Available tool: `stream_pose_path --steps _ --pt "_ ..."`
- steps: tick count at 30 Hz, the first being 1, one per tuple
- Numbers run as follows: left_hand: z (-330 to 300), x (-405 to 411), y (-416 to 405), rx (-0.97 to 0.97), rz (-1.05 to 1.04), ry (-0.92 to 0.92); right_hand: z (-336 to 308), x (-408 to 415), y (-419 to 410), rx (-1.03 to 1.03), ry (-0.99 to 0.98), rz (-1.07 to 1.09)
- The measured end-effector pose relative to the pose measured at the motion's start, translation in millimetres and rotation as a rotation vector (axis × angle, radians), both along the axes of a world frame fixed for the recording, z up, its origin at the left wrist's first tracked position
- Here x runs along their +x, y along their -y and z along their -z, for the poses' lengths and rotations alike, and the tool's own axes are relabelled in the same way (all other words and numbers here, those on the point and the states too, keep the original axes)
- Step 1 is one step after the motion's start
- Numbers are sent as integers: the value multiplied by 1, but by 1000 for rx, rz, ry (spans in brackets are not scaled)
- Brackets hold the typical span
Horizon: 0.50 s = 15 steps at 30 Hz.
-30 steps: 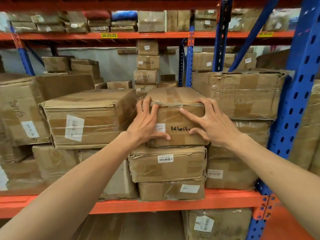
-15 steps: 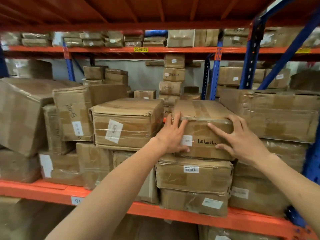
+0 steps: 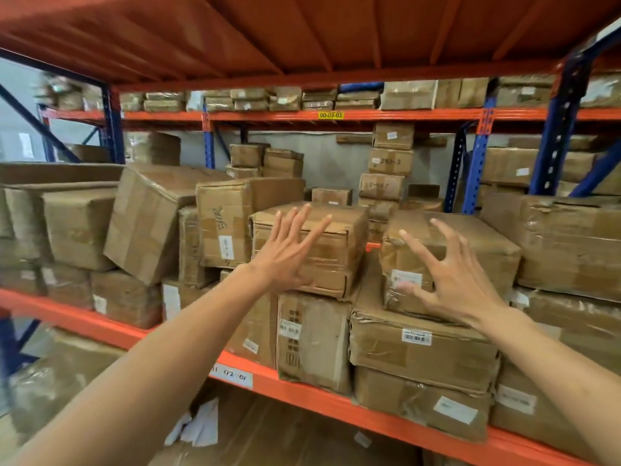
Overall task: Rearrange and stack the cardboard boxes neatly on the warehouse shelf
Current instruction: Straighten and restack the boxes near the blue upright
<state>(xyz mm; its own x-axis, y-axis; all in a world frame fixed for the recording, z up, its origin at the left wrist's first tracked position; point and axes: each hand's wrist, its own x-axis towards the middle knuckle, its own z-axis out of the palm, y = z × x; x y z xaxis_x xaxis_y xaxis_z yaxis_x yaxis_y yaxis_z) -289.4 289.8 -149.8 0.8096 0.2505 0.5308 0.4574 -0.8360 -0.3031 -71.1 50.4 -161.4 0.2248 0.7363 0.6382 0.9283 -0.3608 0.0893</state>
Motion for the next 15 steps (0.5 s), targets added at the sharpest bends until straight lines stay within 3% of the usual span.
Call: stream_pose_path --steps 6,10,15 --pt "-11 -31 -66 -95 -156 -102 3 -41 -71 -8 -266 -92" --pt "-4 -33 -104 -107 -62 -145 18 -58 -119 -6 -453 -88" --pt "12 -24 -131 -17 125 -75 38 -75 -159 177 -549 -40"
